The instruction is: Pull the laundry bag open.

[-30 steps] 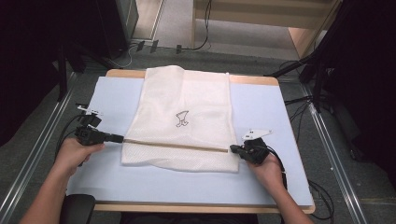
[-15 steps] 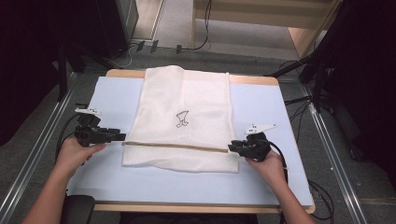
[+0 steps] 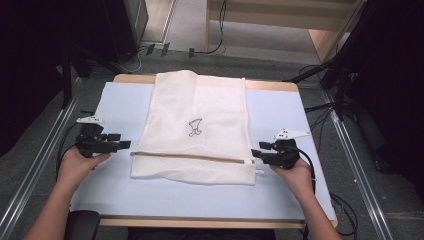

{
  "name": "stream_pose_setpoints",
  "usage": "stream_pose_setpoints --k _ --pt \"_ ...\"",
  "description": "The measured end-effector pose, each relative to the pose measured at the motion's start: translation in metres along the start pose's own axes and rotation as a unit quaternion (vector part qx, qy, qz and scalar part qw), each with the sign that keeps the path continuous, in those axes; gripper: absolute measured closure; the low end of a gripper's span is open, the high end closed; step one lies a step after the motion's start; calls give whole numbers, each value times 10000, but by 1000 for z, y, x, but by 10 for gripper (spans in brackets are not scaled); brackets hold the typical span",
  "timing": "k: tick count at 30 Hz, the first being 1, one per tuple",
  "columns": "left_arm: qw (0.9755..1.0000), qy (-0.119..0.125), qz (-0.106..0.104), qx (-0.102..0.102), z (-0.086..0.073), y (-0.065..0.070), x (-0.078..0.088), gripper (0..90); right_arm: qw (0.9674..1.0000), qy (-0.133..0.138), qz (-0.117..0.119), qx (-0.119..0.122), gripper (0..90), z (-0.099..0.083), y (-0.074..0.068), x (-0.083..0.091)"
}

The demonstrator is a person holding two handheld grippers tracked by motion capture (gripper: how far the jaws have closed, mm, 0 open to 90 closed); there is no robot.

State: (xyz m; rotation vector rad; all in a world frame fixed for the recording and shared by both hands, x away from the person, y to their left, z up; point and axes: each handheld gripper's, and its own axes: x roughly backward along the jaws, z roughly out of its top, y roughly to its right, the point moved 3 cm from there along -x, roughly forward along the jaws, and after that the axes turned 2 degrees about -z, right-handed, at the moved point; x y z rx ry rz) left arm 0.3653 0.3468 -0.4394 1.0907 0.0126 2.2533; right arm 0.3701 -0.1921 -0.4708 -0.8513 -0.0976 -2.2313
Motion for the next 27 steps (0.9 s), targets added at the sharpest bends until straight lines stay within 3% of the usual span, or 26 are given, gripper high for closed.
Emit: stream_pose_setpoints --k 4,5,7,9,18,27 --pt "9999 26 113 69 -2 -4 3 370 9999 39 -102 -53 480 -1 7 4" --pt "9996 73 246 82 -3 -6 5 370 9998 46 -171 -80 474 -2 11 5" --pt "9996 99 269 79 -3 -7 7 372 9998 38 -210 -64 472 -2 14 6" --pt "9993 197 306 117 -3 -8 10 371 9993 49 -307 -208 463 -4 24 8" --pt "9987 233 414 161 -8 -13 14 366 9971 81 -565 -511 440 -9 46 14" --pt "9986 165 458 212 -12 -17 11 360 9964 1 -626 -579 426 -11 49 10"
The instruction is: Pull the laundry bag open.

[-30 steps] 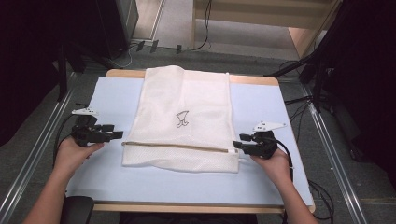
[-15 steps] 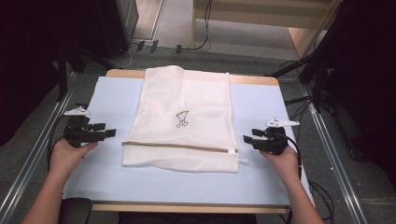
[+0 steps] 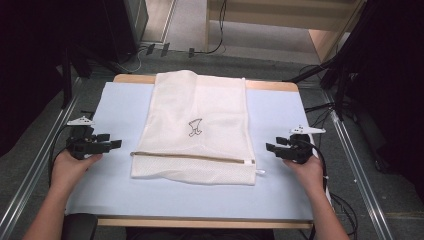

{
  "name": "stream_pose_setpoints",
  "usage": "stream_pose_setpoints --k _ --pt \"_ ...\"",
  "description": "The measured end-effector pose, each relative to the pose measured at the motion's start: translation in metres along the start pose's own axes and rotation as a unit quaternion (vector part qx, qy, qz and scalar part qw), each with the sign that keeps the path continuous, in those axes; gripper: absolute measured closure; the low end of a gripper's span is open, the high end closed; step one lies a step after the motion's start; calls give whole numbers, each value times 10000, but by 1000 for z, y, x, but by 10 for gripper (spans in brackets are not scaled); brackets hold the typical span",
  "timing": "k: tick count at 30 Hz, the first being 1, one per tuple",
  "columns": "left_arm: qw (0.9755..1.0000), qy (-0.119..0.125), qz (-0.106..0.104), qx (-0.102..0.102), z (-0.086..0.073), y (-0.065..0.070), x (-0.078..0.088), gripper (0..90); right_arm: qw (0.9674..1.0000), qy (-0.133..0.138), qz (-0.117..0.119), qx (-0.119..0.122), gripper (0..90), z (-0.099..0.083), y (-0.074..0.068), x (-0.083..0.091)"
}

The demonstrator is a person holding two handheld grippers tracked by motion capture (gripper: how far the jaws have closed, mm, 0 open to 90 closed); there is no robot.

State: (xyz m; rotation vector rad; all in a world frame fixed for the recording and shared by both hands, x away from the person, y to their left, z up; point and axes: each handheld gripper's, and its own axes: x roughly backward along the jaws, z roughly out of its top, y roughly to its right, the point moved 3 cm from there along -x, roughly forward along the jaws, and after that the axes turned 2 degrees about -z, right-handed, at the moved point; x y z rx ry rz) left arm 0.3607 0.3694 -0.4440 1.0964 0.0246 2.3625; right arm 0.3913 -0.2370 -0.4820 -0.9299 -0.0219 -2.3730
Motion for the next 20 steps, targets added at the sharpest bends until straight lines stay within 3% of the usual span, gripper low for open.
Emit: stream_pose_setpoints --k 12,20 --pt "9999 -147 -28 18 -4 0 -6 353 9999 -108 4 42 400 -2 -2 -6" --pt "9996 -248 83 -54 -6 -2 -10 350 9997 -207 -90 98 393 -3 -2 -9"
